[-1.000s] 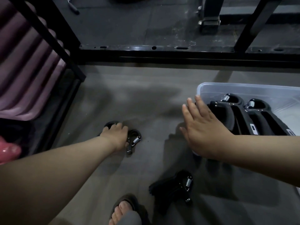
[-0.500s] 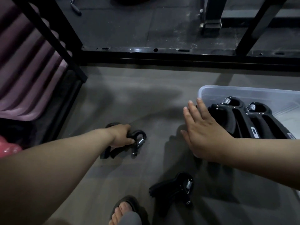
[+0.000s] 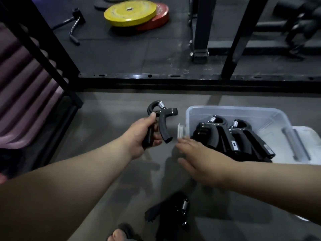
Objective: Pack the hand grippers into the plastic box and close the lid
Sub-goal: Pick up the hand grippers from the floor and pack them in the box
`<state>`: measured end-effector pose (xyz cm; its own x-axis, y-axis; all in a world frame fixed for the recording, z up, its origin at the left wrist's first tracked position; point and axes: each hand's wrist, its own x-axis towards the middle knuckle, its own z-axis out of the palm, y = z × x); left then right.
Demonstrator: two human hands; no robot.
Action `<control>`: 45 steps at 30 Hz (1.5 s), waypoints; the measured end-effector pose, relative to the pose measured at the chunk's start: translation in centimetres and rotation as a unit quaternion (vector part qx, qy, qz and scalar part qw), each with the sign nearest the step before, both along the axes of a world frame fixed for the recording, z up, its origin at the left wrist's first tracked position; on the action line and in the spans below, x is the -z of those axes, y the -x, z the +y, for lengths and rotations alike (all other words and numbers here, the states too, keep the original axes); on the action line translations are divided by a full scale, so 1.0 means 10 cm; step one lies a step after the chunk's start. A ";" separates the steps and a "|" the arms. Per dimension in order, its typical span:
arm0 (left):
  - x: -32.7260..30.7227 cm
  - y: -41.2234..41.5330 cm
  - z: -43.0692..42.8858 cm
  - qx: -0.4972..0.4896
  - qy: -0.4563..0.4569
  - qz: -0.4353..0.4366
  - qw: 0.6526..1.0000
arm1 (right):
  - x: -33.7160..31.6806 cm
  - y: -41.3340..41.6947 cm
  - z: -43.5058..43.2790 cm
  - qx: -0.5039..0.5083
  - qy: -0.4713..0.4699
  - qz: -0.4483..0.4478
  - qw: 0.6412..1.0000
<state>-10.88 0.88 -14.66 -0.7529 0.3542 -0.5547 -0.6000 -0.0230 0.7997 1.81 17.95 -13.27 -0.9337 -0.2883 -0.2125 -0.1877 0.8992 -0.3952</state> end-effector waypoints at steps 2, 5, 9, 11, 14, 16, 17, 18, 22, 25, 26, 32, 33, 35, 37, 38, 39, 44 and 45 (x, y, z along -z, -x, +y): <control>-0.08 -0.14 0.16 -0.009 -0.031 -0.020 0.999 | -0.18 -0.07 -0.01 0.120 0.152 -0.038 0.980; -0.20 -0.35 0.41 0.023 -0.051 -0.028 0.998 | -0.35 -0.14 -0.03 0.296 0.412 -0.120 0.853; -0.34 -0.58 0.68 0.088 -0.031 0.037 0.995 | -0.39 -0.20 0.09 0.351 0.531 -0.163 0.754; -0.35 -0.67 0.79 0.124 0.010 0.096 0.988 | -0.34 -0.29 0.19 0.378 0.536 -0.156 0.739; -0.30 -0.78 0.93 0.165 0.107 0.188 0.962 | -0.31 -0.45 0.36 0.421 0.499 -0.114 0.749; -0.26 -0.83 1.00 0.193 0.151 0.245 0.938 | -0.30 -0.51 0.54 0.441 0.476 -0.066 0.758; -0.25 -0.87 1.03 0.206 0.170 0.273 0.924 | -0.32 -0.53 0.65 0.450 0.466 -0.039 0.761; -0.23 -0.89 1.05 0.217 0.195 0.308 0.905 | -0.32 -0.55 0.78 0.458 0.452 -0.012 0.765; -0.13 -0.87 1.05 0.216 0.331 0.472 0.788 | -0.40 -0.58 1.33 0.481 0.326 0.070 0.811; -0.02 -0.74 1.01 0.241 0.392 0.524 0.717 | -0.49 -0.60 1.73 0.485 0.157 0.063 0.858; 0.03 -0.70 1.01 0.258 0.401 0.527 0.704 | -0.49 -0.60 1.84 0.482 0.106 0.046 0.869; 0.27 -0.63 0.94 0.284 0.409 0.533 0.684 | -0.37 -0.64 1.92 0.427 -0.025 -0.080 0.901; 0.30 -0.65 0.91 0.285 0.403 0.541 0.681 | -0.34 -0.63 1.92 0.417 -0.045 -0.085 0.904; 0.33 -0.66 0.86 0.292 0.386 0.552 0.679 | -0.28 -0.59 1.91 0.401 -0.082 -0.095 0.907; 0.33 -0.65 0.84 0.301 0.373 0.551 0.683 | -0.23 -0.54 1.90 0.398 -0.090 -0.102 0.907; 0.34 -0.64 0.83 0.306 0.370 0.551 0.682 | -0.22 -0.51 1.90 0.397 -0.089 -0.103 0.908; 0.34 -0.64 0.82 0.308 0.368 0.553 0.681 | -0.20 -0.48 1.90 0.394 -0.091 -0.107 0.908; 0.38 -0.65 0.82 0.312 0.373 0.560 0.671 | -0.15 -0.38 1.87 0.359 -0.123 -0.178 0.908; 0.39 -0.65 0.82 0.311 0.375 0.560 0.670 | -0.13 -0.37 1.86 0.350 -0.129 -0.202 0.905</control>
